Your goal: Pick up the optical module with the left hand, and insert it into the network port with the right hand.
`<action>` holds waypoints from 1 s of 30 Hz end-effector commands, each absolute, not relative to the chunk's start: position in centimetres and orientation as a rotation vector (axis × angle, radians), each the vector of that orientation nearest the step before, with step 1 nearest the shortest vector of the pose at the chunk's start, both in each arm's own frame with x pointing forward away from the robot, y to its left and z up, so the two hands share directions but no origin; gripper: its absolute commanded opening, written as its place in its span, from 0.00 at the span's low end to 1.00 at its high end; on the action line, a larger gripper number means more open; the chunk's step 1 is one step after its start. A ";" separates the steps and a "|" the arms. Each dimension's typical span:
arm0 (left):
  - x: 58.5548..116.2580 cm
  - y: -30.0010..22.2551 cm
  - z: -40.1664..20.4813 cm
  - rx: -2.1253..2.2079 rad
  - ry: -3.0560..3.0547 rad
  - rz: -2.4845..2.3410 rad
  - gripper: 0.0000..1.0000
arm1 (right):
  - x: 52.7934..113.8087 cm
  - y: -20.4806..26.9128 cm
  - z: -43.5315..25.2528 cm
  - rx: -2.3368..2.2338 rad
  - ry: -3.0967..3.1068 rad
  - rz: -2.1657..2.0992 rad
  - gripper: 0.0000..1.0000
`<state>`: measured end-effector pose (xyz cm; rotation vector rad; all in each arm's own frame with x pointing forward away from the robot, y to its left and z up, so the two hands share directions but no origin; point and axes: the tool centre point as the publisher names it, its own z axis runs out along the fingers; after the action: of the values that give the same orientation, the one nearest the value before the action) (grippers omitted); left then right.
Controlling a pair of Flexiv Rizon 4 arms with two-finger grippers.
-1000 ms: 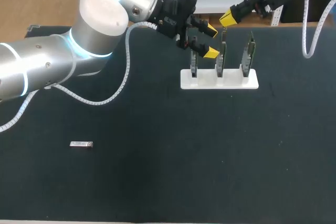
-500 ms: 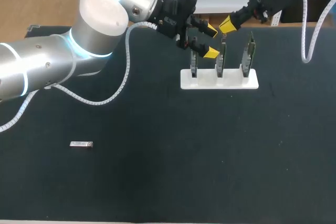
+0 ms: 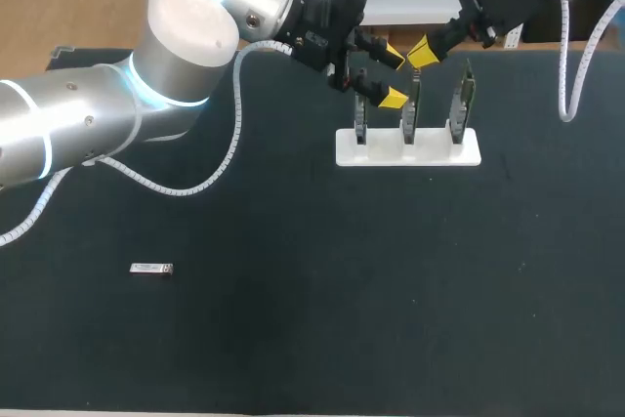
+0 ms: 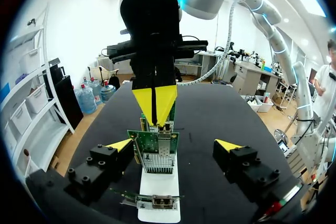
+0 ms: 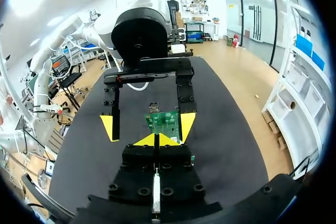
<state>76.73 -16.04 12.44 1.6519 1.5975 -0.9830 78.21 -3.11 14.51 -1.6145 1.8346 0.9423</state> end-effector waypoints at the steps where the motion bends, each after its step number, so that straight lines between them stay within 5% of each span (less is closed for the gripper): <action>1: 76.9 -16.1 12.4 1.655 1.597 -0.984 1.00 | 78.4 -3.1 14.1 -1.619 1.842 0.943 0.00; 30: 76.9 -16.1 12.4 1.655 1.597 -0.984 1.00 | 78.4 -3.2 13.2 -1.596 1.851 0.969 0.00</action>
<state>76.73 -16.04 12.44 1.6519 1.5975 -0.9830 78.31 -3.04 13.99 -1.5985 1.8567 0.9636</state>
